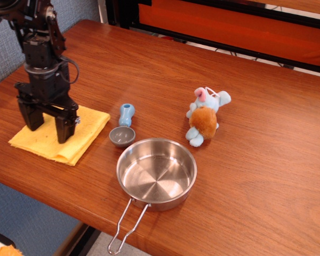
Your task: Move the yellow cloth to the bottom left corner of the table.
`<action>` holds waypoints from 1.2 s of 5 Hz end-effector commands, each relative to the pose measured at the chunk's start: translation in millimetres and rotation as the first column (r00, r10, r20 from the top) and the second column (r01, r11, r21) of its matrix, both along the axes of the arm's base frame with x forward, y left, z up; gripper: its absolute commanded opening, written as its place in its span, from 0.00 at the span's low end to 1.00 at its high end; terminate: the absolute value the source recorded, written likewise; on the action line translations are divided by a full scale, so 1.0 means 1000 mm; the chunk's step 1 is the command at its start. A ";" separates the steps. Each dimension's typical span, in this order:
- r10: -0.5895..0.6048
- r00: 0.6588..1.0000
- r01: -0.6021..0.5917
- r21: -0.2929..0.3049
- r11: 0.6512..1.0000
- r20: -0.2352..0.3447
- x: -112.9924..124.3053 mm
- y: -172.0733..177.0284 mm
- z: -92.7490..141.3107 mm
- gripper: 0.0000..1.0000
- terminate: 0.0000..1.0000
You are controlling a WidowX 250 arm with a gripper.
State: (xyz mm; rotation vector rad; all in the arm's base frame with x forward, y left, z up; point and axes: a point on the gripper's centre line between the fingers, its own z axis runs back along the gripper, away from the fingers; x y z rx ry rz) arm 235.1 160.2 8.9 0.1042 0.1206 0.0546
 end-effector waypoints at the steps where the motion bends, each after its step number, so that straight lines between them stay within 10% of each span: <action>1: 0.011 0.999 -0.012 0.032 0.999 0.031 -0.019 0.005 0.016 1.00 0.00; 4: -0.031 0.983 0.009 0.119 0.993 0.182 0.018 0.001 0.064 1.00 0.00; 6: -0.042 0.984 0.009 0.187 0.982 0.172 0.027 -0.019 0.109 1.00 0.00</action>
